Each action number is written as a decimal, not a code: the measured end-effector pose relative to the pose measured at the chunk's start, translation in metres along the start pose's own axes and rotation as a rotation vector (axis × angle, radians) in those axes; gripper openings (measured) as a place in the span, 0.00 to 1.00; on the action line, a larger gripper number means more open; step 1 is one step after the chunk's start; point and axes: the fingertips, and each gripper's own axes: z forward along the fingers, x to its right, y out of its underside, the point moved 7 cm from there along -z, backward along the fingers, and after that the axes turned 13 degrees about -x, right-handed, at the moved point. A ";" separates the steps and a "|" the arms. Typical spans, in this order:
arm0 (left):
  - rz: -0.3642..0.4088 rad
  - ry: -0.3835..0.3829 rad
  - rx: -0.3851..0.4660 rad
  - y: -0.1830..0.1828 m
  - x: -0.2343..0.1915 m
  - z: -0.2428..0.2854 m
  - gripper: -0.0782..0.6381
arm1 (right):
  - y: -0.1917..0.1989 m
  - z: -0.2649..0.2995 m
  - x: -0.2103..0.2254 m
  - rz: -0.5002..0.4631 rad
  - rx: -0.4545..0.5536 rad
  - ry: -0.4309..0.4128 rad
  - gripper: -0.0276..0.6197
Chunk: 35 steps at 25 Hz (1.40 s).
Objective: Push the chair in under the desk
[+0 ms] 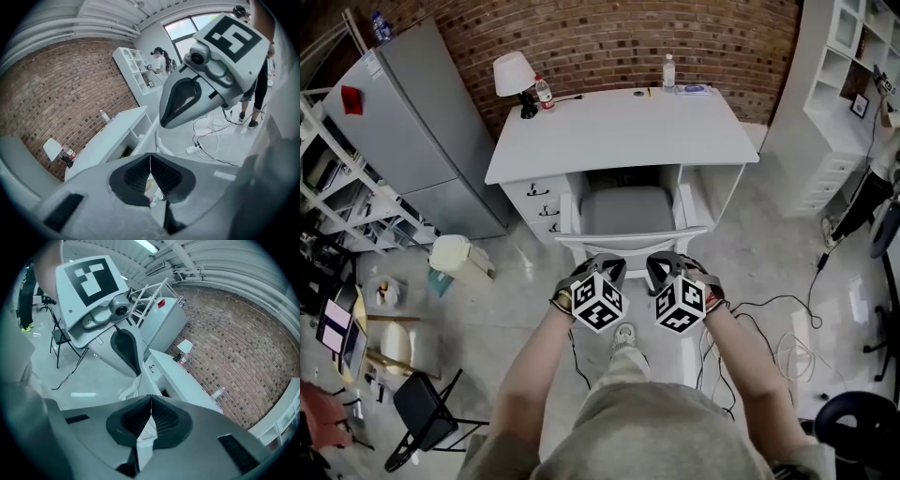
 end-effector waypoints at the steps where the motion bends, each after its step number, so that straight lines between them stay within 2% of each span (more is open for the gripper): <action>1: -0.028 -0.011 0.011 0.000 0.002 -0.003 0.12 | 0.001 -0.005 -0.001 0.018 0.009 0.001 0.06; 12: -0.282 -0.038 0.114 0.000 0.036 -0.032 0.12 | 0.012 -0.048 -0.023 0.179 0.078 0.036 0.05; 22: -0.497 -0.087 0.221 -0.010 0.057 -0.062 0.12 | 0.021 -0.089 -0.025 0.377 0.178 0.084 0.05; 28: -0.572 -0.101 0.284 -0.016 0.072 -0.079 0.12 | 0.027 -0.109 -0.028 0.473 0.221 0.094 0.05; 35: -0.627 -0.126 0.323 -0.015 0.082 -0.099 0.12 | 0.035 -0.124 -0.040 0.601 0.260 0.046 0.05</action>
